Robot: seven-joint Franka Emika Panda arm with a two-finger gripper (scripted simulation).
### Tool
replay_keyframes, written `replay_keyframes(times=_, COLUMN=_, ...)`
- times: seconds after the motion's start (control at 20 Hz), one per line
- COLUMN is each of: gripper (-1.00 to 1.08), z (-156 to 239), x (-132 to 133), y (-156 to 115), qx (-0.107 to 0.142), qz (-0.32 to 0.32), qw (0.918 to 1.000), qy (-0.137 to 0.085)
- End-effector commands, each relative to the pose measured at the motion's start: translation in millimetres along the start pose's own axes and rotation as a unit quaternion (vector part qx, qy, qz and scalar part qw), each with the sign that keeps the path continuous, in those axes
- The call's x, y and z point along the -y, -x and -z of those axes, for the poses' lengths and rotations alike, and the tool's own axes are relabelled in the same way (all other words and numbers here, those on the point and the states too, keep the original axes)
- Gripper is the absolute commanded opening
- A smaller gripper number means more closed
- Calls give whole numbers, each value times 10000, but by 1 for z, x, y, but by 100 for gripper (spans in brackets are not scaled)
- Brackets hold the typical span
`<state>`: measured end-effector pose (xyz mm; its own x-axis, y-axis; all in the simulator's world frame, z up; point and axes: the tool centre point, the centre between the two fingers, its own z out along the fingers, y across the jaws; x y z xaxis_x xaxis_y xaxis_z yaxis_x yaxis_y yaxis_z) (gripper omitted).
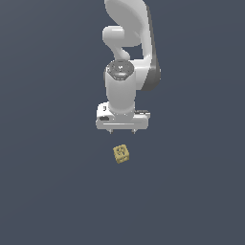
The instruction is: Pick up the object and move it to a goal position.
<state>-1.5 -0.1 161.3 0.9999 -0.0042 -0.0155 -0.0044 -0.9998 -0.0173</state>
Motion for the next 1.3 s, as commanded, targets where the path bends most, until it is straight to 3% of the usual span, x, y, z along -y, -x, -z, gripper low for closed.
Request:
replay_keyframes(times=0.0, gripper=100, z=0, x=0, y=0, qx=0, qz=0, qw=10000, qy=0)
replay_keyframes(times=0.5, gripper=100, z=6, x=-20, y=-4, qx=-91, qz=-4, qw=9998, qy=167)
replay_keyframes(times=1.25, gripper=100, z=-14, x=-17, y=-16, qx=-75, qz=500, qw=9986, qy=167)
